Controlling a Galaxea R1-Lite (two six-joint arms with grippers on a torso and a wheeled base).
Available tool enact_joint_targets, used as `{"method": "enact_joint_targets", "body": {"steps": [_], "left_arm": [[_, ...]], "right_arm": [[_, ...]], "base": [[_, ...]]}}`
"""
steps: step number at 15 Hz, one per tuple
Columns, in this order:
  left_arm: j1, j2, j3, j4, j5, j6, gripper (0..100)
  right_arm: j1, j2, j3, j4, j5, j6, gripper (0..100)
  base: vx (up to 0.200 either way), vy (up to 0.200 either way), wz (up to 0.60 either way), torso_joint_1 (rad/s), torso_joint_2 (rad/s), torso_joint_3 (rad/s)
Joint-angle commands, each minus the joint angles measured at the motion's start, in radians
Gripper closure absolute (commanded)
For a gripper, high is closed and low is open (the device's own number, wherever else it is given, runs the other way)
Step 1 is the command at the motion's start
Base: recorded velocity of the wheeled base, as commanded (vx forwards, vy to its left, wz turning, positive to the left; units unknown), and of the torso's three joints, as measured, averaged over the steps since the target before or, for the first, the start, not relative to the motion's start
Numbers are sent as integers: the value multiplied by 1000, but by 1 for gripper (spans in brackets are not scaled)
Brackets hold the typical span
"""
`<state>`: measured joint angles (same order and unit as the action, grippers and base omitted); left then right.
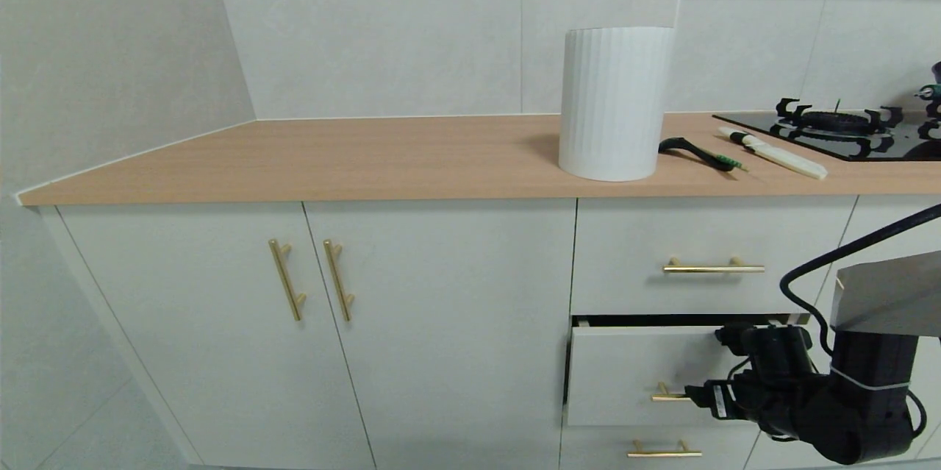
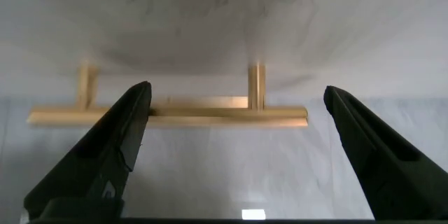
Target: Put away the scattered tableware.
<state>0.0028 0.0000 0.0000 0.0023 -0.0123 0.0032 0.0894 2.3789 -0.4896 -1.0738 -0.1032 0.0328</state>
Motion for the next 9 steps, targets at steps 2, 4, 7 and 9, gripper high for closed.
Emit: {"method": "enact_joint_targets", "body": {"steps": [2, 4, 7, 9], "left_arm": [[0, 0, 0, 1, 0, 0, 0], [0, 0, 0, 1, 0, 0, 0], [0, 0, 0, 1, 0, 0, 0], [0, 0, 0, 1, 0, 0, 0]], "right_arm": [[18, -270, 95, 92, 5, -8, 0], [63, -443, 77, 219, 19, -2, 0], [122, -566, 54, 230, 11, 30, 0], [122, -549, 19, 226, 11, 68, 0]], "base": [[0, 0, 0, 0, 0, 0], [0, 0, 0, 0, 0, 0], [0, 0, 0, 0, 0, 0], [0, 0, 0, 0, 0, 0]]}}
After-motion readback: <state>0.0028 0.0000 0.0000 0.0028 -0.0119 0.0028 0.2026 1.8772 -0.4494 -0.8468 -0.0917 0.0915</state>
